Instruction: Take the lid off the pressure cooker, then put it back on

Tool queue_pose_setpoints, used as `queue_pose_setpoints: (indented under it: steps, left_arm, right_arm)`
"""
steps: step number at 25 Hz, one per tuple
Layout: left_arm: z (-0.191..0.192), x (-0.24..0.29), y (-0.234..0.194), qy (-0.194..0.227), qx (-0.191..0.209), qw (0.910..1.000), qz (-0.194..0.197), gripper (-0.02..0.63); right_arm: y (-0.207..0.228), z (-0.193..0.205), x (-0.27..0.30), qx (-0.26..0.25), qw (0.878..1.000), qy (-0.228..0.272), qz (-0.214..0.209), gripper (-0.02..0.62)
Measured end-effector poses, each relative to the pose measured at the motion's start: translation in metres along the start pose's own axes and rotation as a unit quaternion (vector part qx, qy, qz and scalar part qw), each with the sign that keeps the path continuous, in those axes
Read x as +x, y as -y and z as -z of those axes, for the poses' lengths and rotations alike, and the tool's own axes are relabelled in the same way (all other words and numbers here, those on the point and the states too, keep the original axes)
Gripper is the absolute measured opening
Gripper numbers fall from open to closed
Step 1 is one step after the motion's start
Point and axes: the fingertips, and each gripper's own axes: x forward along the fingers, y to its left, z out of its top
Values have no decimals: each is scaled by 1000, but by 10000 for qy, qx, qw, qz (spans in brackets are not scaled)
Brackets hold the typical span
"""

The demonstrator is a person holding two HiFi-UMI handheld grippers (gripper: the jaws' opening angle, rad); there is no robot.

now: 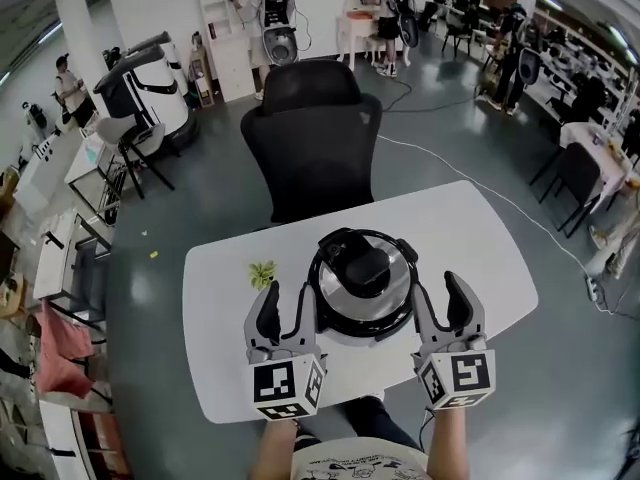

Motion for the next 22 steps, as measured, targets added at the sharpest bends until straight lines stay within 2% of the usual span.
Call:
queue_pose_setpoints:
  steps: [10, 22]
  left_arm:
    - [20, 41, 5, -82, -183, 9960, -872, 192]
    - [67, 36, -15, -483, -660, 9841, -1578, 192]
  right_arm:
    - [30, 11, 67, -228, 9928, -163, -1164, 225]
    - [11, 36, 103, -297, 9759, -436, -2116, 252]
